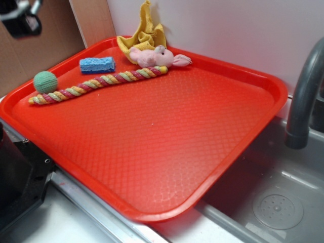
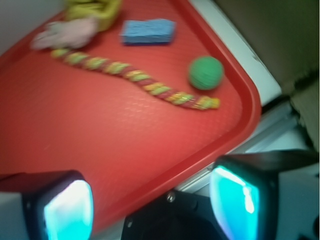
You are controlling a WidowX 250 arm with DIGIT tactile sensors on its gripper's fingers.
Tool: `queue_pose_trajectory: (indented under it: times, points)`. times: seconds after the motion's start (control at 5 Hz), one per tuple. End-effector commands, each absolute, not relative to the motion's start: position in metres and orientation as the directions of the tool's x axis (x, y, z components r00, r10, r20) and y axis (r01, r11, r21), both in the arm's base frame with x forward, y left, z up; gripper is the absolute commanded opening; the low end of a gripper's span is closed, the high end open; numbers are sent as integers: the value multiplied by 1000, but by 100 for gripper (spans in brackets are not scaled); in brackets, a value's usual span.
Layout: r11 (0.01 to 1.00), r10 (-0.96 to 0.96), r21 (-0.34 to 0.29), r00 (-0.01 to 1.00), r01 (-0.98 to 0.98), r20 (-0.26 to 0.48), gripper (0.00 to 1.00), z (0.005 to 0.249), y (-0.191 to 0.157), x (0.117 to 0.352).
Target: Grab the green ball.
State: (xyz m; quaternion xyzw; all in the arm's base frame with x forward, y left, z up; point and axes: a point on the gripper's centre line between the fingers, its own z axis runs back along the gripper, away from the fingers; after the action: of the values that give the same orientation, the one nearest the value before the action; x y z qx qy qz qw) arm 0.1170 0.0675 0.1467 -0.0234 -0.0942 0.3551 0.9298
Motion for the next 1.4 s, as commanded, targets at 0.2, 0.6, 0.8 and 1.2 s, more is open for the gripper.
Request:
queue_pose_trajectory:
  times: [0.2,0.6,0.8,1.2]
  points:
    - [562,825,-96,547,-822,146,100,128,92,108]
    - [562,825,-96,547,-822,146,100,128,92,108]
    - [519,852,-125,500,-846,154,100,112,113,130]
    - [475,875,-102,456,-874,164,100,72,137,157]
